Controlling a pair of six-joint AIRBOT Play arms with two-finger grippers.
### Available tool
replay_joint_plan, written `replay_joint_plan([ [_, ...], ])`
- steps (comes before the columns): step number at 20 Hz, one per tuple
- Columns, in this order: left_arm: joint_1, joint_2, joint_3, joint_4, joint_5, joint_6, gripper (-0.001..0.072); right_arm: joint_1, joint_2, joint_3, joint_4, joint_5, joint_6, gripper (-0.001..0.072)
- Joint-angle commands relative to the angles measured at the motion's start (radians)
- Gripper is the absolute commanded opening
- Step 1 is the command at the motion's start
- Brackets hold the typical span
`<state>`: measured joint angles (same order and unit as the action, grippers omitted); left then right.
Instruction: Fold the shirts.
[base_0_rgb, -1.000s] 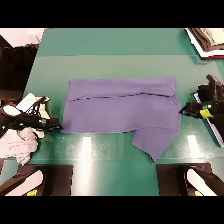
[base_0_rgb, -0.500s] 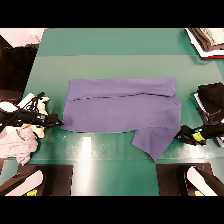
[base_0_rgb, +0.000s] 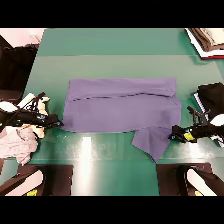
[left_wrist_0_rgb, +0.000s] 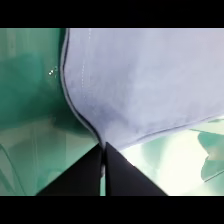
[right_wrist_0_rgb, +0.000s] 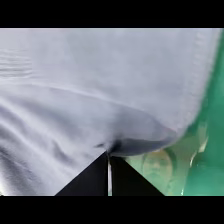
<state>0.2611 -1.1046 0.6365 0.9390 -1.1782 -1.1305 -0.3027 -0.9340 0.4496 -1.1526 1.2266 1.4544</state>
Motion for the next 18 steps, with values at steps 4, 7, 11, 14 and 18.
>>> replay_joint_plan([
  [4,0.0,0.06,0.009,0.126,-0.117,-0.021,0.0024,0.013,0.146,0.062,-0.103,0.157,0.0,0.0013],
  [7,0.0,0.196,0.008,0.206,-0.238,-0.067,0.0024,0.013,0.297,0.142,-0.23,0.348,0.003,0.0013],
  [11,0.0,0.322,0.011,0.135,-0.35,-0.076,0.0026,0.014,0.44,0.186,-0.201,0.338,0.003,0.0013],
  [14,0.0,0.322,0.033,0.059,-0.254,-0.076,0.0026,0.014,0.438,0.243,-0.198,0.266,0.003,0.0013],
  [18,0.0,0.274,0.095,0.027,-0.063,-0.103,0.0026,0.043,0.263,0.343,-0.16,0.173,-0.028,0.0013],
])
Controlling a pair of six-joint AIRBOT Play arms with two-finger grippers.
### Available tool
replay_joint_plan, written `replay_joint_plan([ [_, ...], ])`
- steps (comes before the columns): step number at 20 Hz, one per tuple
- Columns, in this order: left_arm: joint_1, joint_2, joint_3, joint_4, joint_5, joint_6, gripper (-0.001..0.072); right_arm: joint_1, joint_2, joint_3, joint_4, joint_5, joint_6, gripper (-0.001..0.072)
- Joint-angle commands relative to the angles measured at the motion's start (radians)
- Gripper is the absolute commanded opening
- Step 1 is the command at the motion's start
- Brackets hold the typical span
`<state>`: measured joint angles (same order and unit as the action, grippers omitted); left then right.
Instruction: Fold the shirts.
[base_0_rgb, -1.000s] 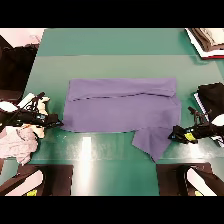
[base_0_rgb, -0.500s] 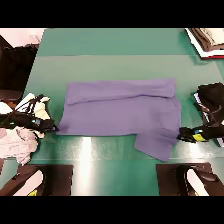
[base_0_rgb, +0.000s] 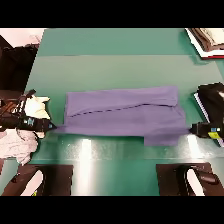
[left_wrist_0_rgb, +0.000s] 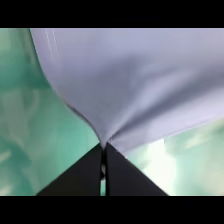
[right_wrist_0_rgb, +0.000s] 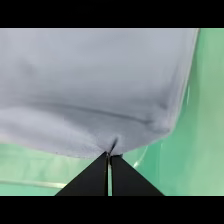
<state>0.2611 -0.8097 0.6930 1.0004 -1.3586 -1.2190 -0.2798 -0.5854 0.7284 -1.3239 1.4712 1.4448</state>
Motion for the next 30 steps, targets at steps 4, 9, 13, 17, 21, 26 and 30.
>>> replay_joint_plan([
  [4,0.0,-0.164,0.133,-0.052,0.183,-0.012,0.0026,0.099,-0.317,0.195,0.012,-0.16,-0.025,0.0013],
  [9,0.0,-0.364,0.248,-0.117,0.22,0.024,0.0026,0.159,-0.573,0.394,0.012,-0.217,-0.023,0.0013],
  [13,0.0,-0.494,0.358,-0.126,0.272,0.024,0.0026,0.159,-0.724,0.54,0.013,-0.222,-0.012,0.0013],
  [17,-0.043,-0.584,0.428,-0.126,0.393,0.049,0.0028,0.159,-0.867,0.665,0.035,-0.244,-0.011,0.0017],
  [21,-0.088,-0.643,0.49,-0.134,0.55,-0.017,0.0551,0.136,-0.99,0.756,0.208,-0.313,0.006,0.0481],
  [26,-0.088,-0.642,0.563,-0.167,0.367,-0.038,0.0549,0.04,-1.013,0.78,0.307,-0.171,-0.066,0.0491],
  [30,-0.089,-0.642,0.563,-0.171,0.217,-0.029,0.0036,-0.079,-1.013,0.702,0.311,-0.072,-0.148,0.0508],
])
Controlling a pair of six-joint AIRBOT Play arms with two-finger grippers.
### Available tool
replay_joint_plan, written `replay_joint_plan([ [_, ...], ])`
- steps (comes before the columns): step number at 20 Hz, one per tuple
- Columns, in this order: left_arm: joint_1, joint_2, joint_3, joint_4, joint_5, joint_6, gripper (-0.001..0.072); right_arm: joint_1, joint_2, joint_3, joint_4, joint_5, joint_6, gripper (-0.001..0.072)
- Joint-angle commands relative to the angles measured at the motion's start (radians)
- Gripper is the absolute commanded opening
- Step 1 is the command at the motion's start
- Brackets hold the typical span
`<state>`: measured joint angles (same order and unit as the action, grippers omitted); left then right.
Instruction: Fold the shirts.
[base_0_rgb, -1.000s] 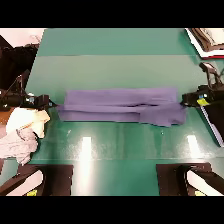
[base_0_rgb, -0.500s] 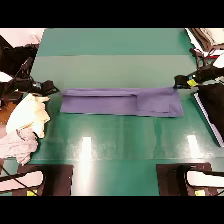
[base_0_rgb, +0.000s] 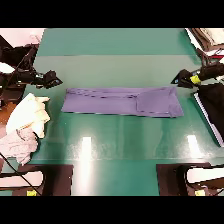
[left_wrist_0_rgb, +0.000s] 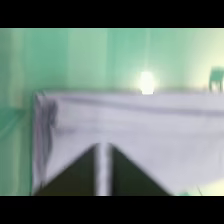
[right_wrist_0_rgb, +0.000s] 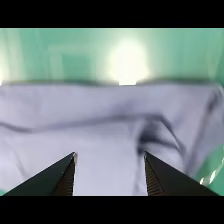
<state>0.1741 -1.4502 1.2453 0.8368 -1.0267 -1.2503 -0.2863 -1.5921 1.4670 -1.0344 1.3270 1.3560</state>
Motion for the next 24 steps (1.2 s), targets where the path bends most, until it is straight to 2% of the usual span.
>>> replay_joint_plan([
  [1,-0.002,-0.002,0.01,-0.007,-0.139,0.002,0.0037,-0.103,-0.006,-0.063,0.023,0.065,-0.06,0.0635],
  [2,-0.002,-0.002,0.01,-0.007,-0.158,0.001,0.0036,-0.134,-0.006,-0.093,0.023,0.055,-0.06,0.0713],
  [5,-0.002,-0.002,0.01,-0.007,-0.195,0.0,0.0036,-0.189,-0.026,-0.17,0.027,0.027,-0.108,0.0698],
  [8,-0.002,-0.002,0.01,-0.008,-0.211,-0.01,0.0036,-0.202,-0.081,-0.208,0.14,0.028,-0.224,0.0692],
  [11,-0.018,-0.002,0.01,-0.006,-0.212,-0.009,0.0027,-0.178,-0.14,-0.207,0.205,0.034,-0.252,0.0691],
  [14,-0.062,-0.002,0.01,-0.006,-0.205,-0.006,0.0027,-0.128,-0.164,-0.208,0.257,0.051,-0.293,0.0635],
  [15,-0.077,-0.002,0.01,-0.006,-0.201,-0.006,0.0027,-0.111,-0.164,-0.208,0.253,0.05,-0.294,0.0554],
  [16,-0.093,-0.002,0.01,-0.006,-0.2,-0.006,0.0027,-0.099,-0.164,-0.208,0.254,0.049,-0.302,0.0547],
  [17,-0.108,-0.002,0.01,-0.006,-0.2,-0.006,0.0027,-0.089,-0.164,-0.208,0.254,0.049,-0.302,0.0496],
  [20,-0.161,-0.002,0.01,-0.006,-0.181,-0.007,0.0027,-0.082,-0.164,-0.208,0.256,0.052,-0.304,0.0174],
  [21,-0.179,-0.002,0.01,-0.006,-0.163,-0.007,0.0027,-0.084,-0.163,-0.206,0.256,0.063,-0.318,0.0022],
  [24,-0.259,-0.002,0.011,-0.006,-0.081,-0.038,0.0026,-0.094,-0.117,-0.206,0.256,0.081,-0.317,0.0014],
])
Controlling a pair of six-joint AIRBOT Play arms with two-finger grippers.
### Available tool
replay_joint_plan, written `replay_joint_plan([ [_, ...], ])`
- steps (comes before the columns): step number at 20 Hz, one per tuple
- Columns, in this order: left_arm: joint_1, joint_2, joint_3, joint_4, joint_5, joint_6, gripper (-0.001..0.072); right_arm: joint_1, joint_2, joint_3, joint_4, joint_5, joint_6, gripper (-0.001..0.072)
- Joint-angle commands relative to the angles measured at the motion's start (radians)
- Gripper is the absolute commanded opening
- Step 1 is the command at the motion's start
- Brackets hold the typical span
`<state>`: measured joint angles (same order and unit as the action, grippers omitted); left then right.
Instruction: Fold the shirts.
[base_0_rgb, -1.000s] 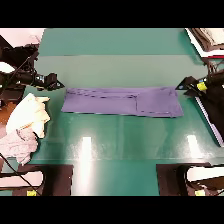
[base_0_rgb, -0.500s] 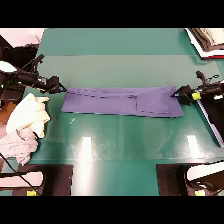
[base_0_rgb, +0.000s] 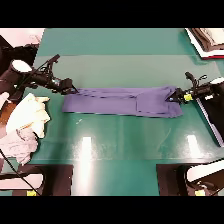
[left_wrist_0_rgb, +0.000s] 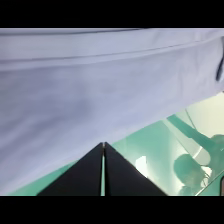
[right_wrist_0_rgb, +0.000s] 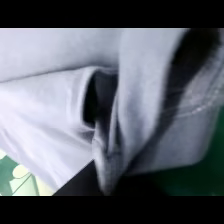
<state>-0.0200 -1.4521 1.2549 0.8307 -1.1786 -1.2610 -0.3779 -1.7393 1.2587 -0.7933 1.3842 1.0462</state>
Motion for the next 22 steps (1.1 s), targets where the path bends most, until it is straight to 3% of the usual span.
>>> replay_joint_plan([
  [1,-0.101,-0.002,0.002,-0.001,0.118,-0.06,0.0025,0.0,0.063,0.002,0.015,0.023,-0.002,0.0013],
  [4,-0.227,-0.05,0.064,0.0,0.213,-0.074,0.0025,0.037,0.156,0.066,0.013,0.044,0.067,0.0012],
  [12,-0.457,-0.398,0.422,0.007,0.218,-0.102,0.0025,0.293,0.231,0.44,0.016,0.127,0.312,0.0012],
  [16,-0.481,-0.513,0.472,0.007,0.234,-0.127,0.0025,0.435,0.227,0.579,0.014,0.111,0.37,0.0012],
  [22,-0.481,-0.534,0.472,0.008,0.304,-0.128,0.0025,0.581,0.138,0.739,0.013,0.093,0.404,0.0012],
])
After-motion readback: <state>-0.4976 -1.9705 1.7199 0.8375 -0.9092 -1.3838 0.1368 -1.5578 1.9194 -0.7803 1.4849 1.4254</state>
